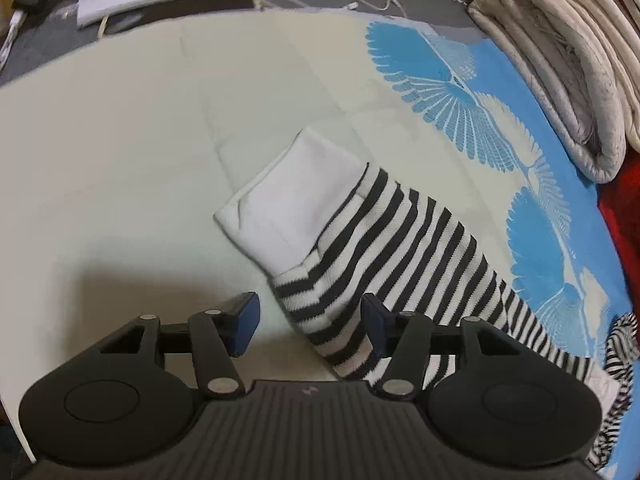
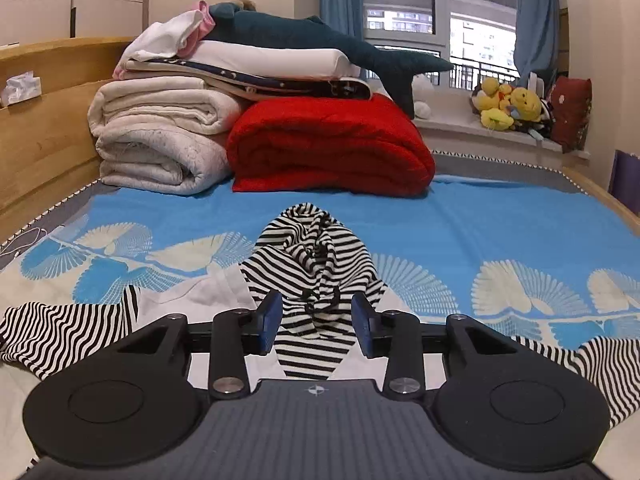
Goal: Fold small clothes
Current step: 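Grasp the white sleeve cuff with the left gripper and fold it across the body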
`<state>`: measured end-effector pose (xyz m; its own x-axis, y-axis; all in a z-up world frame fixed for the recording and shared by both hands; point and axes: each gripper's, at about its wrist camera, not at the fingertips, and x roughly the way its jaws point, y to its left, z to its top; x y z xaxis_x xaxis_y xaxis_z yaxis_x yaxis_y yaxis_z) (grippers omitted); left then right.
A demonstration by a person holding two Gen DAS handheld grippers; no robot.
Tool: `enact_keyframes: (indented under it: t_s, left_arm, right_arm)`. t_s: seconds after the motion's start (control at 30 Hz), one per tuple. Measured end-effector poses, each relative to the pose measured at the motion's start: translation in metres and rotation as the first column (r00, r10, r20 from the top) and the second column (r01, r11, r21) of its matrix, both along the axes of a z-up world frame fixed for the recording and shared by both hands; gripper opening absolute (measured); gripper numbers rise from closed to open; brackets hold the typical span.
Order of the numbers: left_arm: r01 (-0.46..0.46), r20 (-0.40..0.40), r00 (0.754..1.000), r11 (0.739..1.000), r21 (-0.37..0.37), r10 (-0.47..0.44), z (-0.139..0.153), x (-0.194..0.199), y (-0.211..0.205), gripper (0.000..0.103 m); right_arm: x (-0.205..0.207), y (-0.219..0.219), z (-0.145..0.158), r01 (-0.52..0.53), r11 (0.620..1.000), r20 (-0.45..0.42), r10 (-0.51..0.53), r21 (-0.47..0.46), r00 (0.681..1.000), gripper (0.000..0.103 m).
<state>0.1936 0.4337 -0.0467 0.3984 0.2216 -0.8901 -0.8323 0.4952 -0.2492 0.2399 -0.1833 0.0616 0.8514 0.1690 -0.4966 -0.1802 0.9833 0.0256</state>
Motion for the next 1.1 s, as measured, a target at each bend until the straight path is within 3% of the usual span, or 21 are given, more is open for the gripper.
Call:
enact_keyframes:
  t_s: [0.03,0.07,0.17,0.27,0.4,0.53,0.6,0.67,0.73,0.8,0.83,0.87,0.9,0.93,1.0,1.03,1.1]
  left_arm:
    - [0.013,0.007,1.0,1.0,0.014,-0.013,0.001,0.001,-0.001,0.025]
    - [0.025,0.012,1.0,0.999,0.027,-0.025,0.002,0.002,-0.004,0.005]
    - [0.039,0.024,0.999,0.989,0.142,-0.043,0.017,0.005,-0.023,0.005]
    - [0.093,0.114,0.986,0.972,0.218,-0.12,0.046,0.007,-0.061,0.005]
    - [0.215,0.238,0.928,0.933,0.289,-0.287,0.081,0.008,-0.132,0.005]
    - [0.373,0.322,0.82,0.868,0.328,-0.474,0.098,0.015,-0.215,0.005]
    - [0.468,0.375,0.744,0.832,0.297,-0.553,0.101,0.019,-0.255,0.005]
    - [0.567,0.416,0.658,0.777,0.273,-0.627,0.104,0.023,-0.299,0.005]
    - [0.684,0.464,0.555,0.696,0.22,-0.691,0.103,0.032,-0.34,0.005]
    - [0.814,0.503,0.437,0.566,0.132,-0.746,0.099,0.043,-0.372,0.013]
    - [0.835,0.515,0.405,0.535,0.128,-0.755,0.1,0.045,-0.38,0.016]
    - [0.827,0.506,0.41,0.543,0.146,-0.759,0.103,0.047,-0.382,0.022]
    - [0.809,0.489,0.434,0.566,0.157,-0.756,0.105,0.049,-0.379,0.028]
    - [0.788,0.48,0.471,0.598,0.149,-0.74,0.104,0.051,-0.372,0.033]
    - [0.735,0.436,0.568,0.669,0.112,-0.698,0.101,0.058,-0.35,0.033]
    - [0.71,0.391,0.613,0.696,0.109,-0.686,0.099,0.065,-0.34,0.033]
    - [0.671,0.297,0.678,0.731,0.125,-0.672,0.094,0.068,-0.324,0.033]
  right_arm:
    - [-0.001,-0.001,0.0,0.005,1.0,0.0,-0.005,0.004,1.0,0.04]
    - [-0.001,-0.002,0.0,0.011,1.0,0.001,-0.011,0.005,1.0,0.04]
    - [-0.004,-0.006,-0.001,0.029,1.0,-0.001,-0.029,0.005,1.0,0.037]
    - [-0.007,-0.013,-0.002,0.051,0.999,-0.023,-0.05,0.012,0.998,0.023]
    - [-0.016,-0.024,-0.008,0.09,0.995,-0.048,-0.089,0.031,0.995,0.019]
    - [-0.02,-0.035,-0.016,0.154,0.986,-0.102,-0.148,0.059,0.984,0.019]
    - [-0.022,-0.039,-0.021,0.179,0.981,-0.139,-0.166,0.081,0.976,0.019]
    - [-0.023,-0.042,-0.027,0.198,0.975,-0.172,-0.179,0.099,0.969,0.019]
    - [-0.023,-0.044,-0.031,0.215,0.971,-0.197,-0.191,0.105,0.962,0.02]
    - [-0.021,-0.045,-0.034,0.217,0.969,-0.21,-0.19,0.115,0.959,0.02]
    - [-0.02,-0.045,-0.034,0.216,0.97,-0.207,-0.189,0.115,0.96,0.02]
    - [-0.018,-0.044,-0.035,0.216,0.97,-0.203,-0.19,0.111,0.96,0.02]
    - [-0.016,-0.044,-0.036,0.218,0.97,-0.205,-0.193,0.108,0.96,0.02]
    - [-0.014,-0.045,-0.036,0.221,0.969,-0.211,-0.194,0.113,0.958,0.02]
    - [-0.007,-0.047,-0.039,0.229,0.963,-0.236,-0.193,0.14,0.952,0.02]
    - [-0.005,-0.048,-0.04,0.233,0.96,-0.247,-0.191,0.156,0.95,0.02]
    - [0.002,-0.047,-0.044,0.241,0.953,-0.271,-0.187,0.183,0.944,0.02]
